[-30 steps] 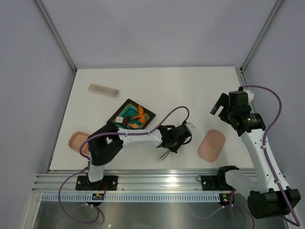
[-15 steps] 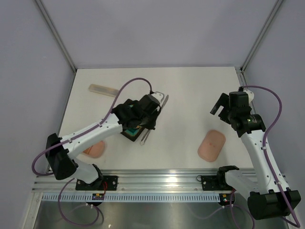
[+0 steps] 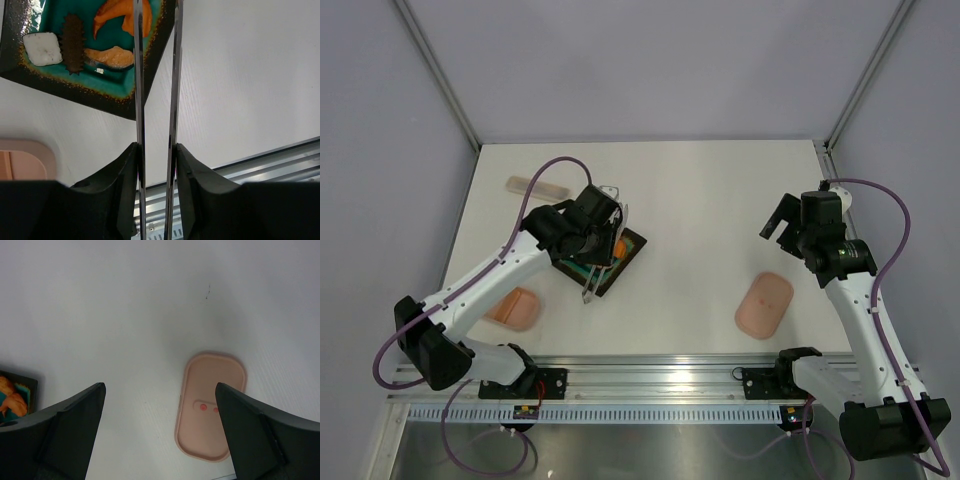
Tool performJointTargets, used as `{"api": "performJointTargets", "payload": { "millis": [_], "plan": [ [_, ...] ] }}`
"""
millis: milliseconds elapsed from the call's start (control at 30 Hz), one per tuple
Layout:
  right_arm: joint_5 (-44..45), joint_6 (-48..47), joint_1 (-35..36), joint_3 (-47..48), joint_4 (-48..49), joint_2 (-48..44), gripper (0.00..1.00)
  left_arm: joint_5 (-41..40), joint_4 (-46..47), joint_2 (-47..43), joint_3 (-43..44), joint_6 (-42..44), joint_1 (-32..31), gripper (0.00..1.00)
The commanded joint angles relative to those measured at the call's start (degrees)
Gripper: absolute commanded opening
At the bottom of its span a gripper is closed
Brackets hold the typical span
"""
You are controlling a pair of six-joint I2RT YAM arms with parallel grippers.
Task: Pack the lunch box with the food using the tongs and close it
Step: Adjust the fake food on the plate.
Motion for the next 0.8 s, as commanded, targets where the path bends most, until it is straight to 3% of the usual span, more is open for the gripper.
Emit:
{"api": "performJointTargets", "payload": {
  "millis": [0,767],
  "plan": [
    [0.4,-0.8,-0.1,0.1,1.2,-0.9,0.99,1.0,-1.1,-1.9,1.9,-0.8,0.7,0.38],
    [-0.4,-2.0,-0.1,-0.2,1.7,-0.4,1.0,-6.6,-7.6,-6.4,2.1,-5.5,9.6,0.39]
  ]
}}
